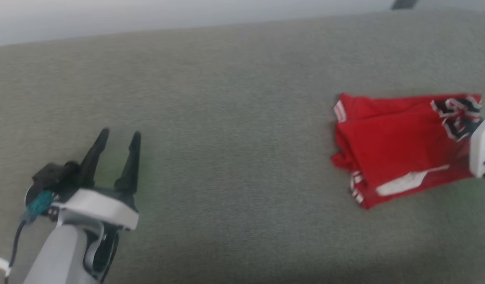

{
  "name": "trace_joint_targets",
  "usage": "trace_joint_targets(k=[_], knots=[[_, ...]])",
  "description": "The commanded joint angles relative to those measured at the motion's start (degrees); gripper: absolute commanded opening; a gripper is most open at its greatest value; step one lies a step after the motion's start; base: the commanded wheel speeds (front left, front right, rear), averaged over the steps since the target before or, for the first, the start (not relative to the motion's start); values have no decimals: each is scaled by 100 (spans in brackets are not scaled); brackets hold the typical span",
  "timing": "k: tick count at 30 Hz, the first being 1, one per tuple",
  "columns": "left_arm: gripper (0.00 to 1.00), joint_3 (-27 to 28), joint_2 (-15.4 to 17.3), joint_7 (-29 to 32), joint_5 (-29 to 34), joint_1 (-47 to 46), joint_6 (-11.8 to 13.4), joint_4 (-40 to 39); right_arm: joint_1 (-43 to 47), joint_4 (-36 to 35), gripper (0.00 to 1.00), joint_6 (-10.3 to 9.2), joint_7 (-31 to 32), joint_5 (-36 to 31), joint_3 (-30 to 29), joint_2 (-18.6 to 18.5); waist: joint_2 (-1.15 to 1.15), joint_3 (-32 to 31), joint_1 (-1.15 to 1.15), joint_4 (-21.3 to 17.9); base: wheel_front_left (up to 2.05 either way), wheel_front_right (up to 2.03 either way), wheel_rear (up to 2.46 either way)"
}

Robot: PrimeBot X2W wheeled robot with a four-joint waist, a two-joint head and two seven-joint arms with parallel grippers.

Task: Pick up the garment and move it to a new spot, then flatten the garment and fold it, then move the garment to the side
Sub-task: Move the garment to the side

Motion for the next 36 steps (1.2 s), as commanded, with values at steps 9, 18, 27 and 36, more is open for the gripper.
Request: trace_joint_targets(k=[9, 18, 27, 36], knots=[[100, -701, 104, -23, 6, -951, -17, 180, -989, 734, 0, -12, -739, -355, 53, -299, 0, 651, 0, -739, 0, 0, 0], [100, -1408, 159, -24, -95, -1725, -18, 435, -1754, 1815, 0, -12, -1749, -982, 29, -383, 0, 1052, 0, -977, 0, 0, 0], [100, -1811, 190, -23, -225, -2169, -18, 570, -2380, 3186, 0, -12, -2549, -1974, -264, -183, 0, 1284, 0, -959, 0, 0, 0], [100, -1986, 201, -24, -325, -2374, -18, 657, -2752, 4021, 20, -12, -2831, -2605, -601, 122, 0, 1345, 0, -901, 0, 0, 0]])
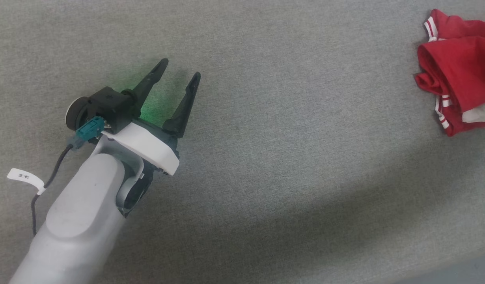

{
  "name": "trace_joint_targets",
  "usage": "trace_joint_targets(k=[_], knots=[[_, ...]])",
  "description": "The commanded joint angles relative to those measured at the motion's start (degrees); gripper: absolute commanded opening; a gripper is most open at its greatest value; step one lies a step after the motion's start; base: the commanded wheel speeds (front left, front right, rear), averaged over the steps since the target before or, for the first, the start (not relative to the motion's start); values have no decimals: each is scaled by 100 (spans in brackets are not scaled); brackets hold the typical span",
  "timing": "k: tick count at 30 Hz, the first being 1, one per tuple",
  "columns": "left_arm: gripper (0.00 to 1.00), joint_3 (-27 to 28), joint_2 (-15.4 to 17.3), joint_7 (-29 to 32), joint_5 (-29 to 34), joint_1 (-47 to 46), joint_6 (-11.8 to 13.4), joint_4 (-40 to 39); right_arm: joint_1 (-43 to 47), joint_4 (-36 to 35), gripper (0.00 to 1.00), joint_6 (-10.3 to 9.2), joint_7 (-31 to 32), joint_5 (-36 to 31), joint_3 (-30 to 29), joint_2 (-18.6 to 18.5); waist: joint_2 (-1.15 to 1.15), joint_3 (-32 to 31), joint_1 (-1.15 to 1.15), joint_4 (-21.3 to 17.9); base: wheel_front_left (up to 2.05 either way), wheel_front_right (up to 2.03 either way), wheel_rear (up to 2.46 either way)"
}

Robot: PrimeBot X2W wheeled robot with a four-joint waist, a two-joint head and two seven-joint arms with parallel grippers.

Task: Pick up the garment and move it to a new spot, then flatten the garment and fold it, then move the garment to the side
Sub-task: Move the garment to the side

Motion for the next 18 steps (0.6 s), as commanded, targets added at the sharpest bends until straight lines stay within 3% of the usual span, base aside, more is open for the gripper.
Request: trace_joint_targets(k=[1, 4, 6, 8, 18], knots=[[100, -16, -11, -24, -21, -123, -17, 24, -92, 62, 26, -13, -71, -109, -46, 72, 0, -7, 0, 22, 0, 0, 0], [100, 28, -16, -24, -32, -106, -17, 13, -146, 154, 49, -13, -137, -231, -114, 97, 0, -32, 0, 50, 0, 0, 0], [100, 55, -22, -25, -43, -86, -17, 3, -181, 185, 95, -13, -158, -312, -171, 125, 0, -76, 0, 79, 0, 0, 0], [100, 69, -20, -25, -34, -67, -17, -7, -182, 189, 100, -13, -188, -361, -163, 163, 0, -104, 0, 92, 0, 0, 0], [100, 348, -35, -25, 1, 295, -17, -200, -140, 277, 100, -13, -462, -394, -146, 364, 0, -580, 0, 316, 0, 0, 0]])
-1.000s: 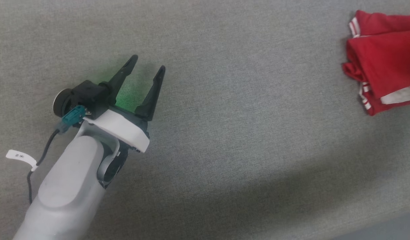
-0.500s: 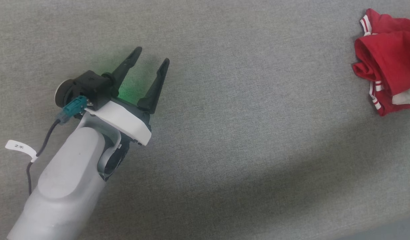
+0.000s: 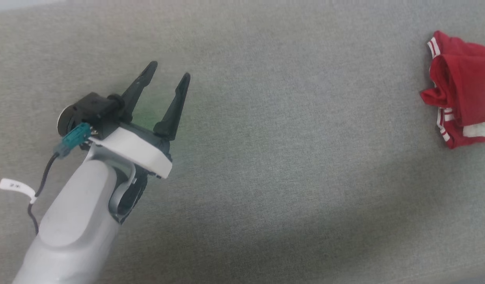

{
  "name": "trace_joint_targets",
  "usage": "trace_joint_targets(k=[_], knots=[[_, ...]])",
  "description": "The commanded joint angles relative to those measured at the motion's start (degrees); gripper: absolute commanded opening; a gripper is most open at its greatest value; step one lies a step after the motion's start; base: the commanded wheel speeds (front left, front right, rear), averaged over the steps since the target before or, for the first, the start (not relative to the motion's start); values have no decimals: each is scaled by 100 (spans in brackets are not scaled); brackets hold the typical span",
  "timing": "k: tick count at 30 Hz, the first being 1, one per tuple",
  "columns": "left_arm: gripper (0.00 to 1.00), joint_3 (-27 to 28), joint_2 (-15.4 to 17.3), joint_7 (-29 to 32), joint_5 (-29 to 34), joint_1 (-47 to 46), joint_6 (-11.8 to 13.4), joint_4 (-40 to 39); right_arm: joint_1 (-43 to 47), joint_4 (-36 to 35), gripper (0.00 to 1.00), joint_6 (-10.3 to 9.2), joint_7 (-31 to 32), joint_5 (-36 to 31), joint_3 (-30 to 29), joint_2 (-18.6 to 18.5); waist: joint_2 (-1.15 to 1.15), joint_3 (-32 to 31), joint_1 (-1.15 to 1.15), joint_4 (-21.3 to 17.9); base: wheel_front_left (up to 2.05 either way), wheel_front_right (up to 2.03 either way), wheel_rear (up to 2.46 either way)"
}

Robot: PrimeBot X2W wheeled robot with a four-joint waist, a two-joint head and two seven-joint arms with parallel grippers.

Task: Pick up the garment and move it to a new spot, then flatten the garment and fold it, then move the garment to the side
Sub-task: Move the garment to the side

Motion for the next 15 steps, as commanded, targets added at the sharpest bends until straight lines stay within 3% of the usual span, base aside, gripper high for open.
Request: trace_joint_targets(k=[1, 10, 15], knots=[[100, 44, -1, -24, 68, 108, -17, -22, 44, 19, 100, -13, -82, 79, -10, 60, 0, -142, 0, 90, 0, 0, 0], [100, 576, 14, -24, 175, 919, -18, -310, 509, -125, 100, -13, -383, 908, 389, 771, 0, -899, 0, 405, 0, 0, 0], [100, 911, 20, -23, 246, 1534, -17, -562, 1021, -522, 100, -13, -566, 1428, 754, 964, 0, -1345, 0, 598, 0, 0, 0]])
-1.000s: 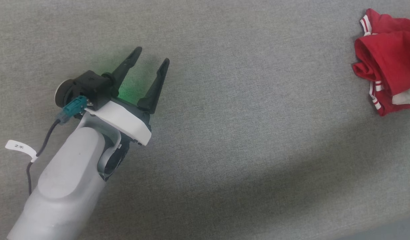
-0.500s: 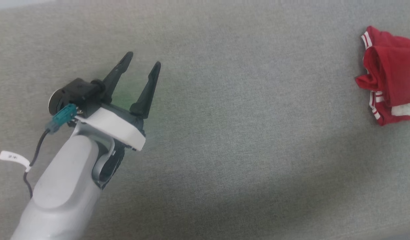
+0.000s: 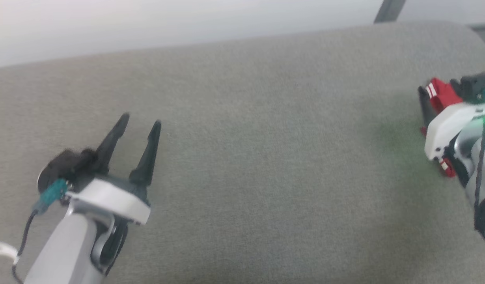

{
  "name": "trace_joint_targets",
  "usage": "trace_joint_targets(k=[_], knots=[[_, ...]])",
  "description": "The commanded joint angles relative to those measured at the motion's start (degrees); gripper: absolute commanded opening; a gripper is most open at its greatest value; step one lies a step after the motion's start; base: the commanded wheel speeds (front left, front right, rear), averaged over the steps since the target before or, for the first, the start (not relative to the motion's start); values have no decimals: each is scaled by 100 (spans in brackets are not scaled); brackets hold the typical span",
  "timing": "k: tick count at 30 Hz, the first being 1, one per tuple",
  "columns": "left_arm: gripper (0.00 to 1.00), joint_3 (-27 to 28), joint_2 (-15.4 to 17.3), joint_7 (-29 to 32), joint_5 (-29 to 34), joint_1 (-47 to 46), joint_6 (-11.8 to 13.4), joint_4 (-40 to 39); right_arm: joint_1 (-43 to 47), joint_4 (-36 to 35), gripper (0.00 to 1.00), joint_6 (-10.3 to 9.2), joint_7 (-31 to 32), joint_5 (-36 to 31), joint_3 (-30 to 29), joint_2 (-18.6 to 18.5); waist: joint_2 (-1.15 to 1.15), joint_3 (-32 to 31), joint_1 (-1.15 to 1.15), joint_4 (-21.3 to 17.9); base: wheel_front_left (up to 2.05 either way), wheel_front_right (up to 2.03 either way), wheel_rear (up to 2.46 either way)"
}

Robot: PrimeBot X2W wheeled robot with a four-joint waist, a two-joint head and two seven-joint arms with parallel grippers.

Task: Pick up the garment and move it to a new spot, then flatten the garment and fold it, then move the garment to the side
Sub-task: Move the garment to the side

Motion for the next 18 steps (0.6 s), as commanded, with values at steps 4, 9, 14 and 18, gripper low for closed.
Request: trace_joint_targets(k=[4, 9, 14, 18], knots=[[100, 242, 38, -23, 61, 612, -16, -227, 562, -447, 100, -13, -104, 477, 215, 66, 0, -534, 0, 300, 0, 0, 0], [100, 672, 88, -24, 133, 1413, -16, -432, 1408, -1371, 100, -13, -127, 873, 275, -61, 0, -925, 0, 512, 0, 0, 0], [100, 1074, 57, -24, 185, 1969, -16, -634, 2217, -2278, 100, -12, -129, 881, 12, -103, 0, -1183, 0, 636, 0, 0, 0], [100, 1214, 36, -23, 185, 2246, -16, -764, 2660, -2760, 100, -13, -129, 789, -254, -53, 0, -1267, 0, 677, 0, 0, 0]])
